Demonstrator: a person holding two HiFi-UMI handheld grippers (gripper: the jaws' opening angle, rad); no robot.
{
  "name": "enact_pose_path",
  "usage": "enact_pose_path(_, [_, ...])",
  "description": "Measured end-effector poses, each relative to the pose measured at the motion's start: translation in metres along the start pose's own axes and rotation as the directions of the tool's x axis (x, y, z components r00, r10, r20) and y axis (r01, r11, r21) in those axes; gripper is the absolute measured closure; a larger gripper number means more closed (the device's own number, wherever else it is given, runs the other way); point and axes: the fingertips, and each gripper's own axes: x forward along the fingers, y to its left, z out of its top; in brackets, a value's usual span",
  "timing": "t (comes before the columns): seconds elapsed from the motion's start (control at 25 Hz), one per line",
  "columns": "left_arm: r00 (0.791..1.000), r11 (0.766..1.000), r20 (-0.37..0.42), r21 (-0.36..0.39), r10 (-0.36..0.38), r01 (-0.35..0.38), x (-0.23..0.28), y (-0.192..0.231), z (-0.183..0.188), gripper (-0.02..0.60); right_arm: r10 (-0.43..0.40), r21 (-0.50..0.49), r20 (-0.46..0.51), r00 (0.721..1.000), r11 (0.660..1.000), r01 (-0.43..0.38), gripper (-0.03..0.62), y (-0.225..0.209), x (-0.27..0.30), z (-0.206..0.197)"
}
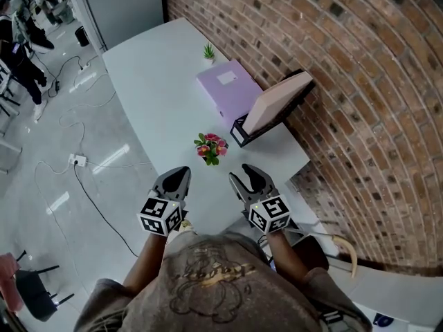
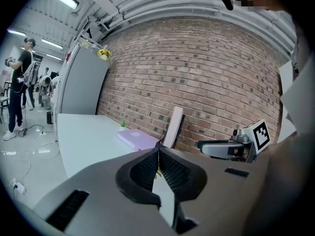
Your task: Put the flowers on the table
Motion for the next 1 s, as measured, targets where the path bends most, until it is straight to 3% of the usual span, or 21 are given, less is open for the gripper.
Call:
enact_pose_path(0.32, [0.999,0.999,0.021,0.034,0.030,-0.031,-0.006,0.011,0.000,0.558,-0.087,0.025,0.045,0.995,0.996,0.086,0.588,-0.009,-0.003,0.002])
enact_pose_path(0.6, [0.998,0.999,0.035,0.013,0.052,-0.053,-0.011,0.021,-0.001,0.558,-0.145,0.028,0.056,0.988,0.989,0.144,0.591,-0.018,-0.002,-0.006])
enact_pose_path(1.0, [0.995,0.997,0.062,0.021,0.074,-0.075,-0.014,0.030,0.004,0.558,-0.137,0.028,0.051,0.989,0.990,0.135,0.592,-0.014,0.007,-0.009])
